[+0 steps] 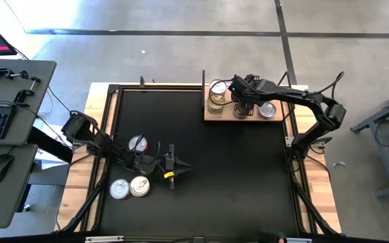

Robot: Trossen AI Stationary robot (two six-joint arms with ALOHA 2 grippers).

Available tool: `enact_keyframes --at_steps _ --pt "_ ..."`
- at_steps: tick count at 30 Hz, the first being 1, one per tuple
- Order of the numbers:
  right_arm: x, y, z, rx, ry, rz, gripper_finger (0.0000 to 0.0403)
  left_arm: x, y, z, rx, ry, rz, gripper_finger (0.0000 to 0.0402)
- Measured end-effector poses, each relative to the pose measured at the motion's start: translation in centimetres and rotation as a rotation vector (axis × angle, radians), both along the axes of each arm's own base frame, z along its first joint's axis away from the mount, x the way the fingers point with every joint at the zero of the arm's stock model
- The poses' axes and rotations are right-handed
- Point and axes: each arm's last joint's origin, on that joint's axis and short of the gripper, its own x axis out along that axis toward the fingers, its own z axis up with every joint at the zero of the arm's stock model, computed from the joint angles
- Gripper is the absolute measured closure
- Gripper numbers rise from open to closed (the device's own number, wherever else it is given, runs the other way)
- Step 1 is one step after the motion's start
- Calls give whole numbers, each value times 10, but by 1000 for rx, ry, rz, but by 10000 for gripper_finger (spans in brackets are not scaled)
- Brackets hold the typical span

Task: Stack canned seafood by type on shelf
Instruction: Stack the blue-pink tuna can on top of the other blue-pink tuna can on the shelf

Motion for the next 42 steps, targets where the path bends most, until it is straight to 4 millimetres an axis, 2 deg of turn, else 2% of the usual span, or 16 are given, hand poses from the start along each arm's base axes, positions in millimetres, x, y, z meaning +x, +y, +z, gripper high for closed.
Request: enact_keyframes --at_steps 15,18,24,32,35,38,42 --pt "3 5 0 9 -12 15 152 -1 -2 0 -1 1 -7 353" --pt "5 9 0 -34 21 17 172 -1 -2 0 -1 1 -7 353" --pt "8 13 2 -92 52 18 242 -1 -2 0 -1 1 -7 353" --pt "7 13 4 -237 137 -25 242 -1 -2 0 0 1 -7 353" --pt "7 12 4 -256 119 -52 242 -1 -2 0 -1 1 -7 353" --pt "6 12 -1 -273 130 -58 242 -1 -2 0 -1 1 -7 353" --pt "3 13 -19 -279 158 -58 242 -1 -2 0 -1 3 -8 353"
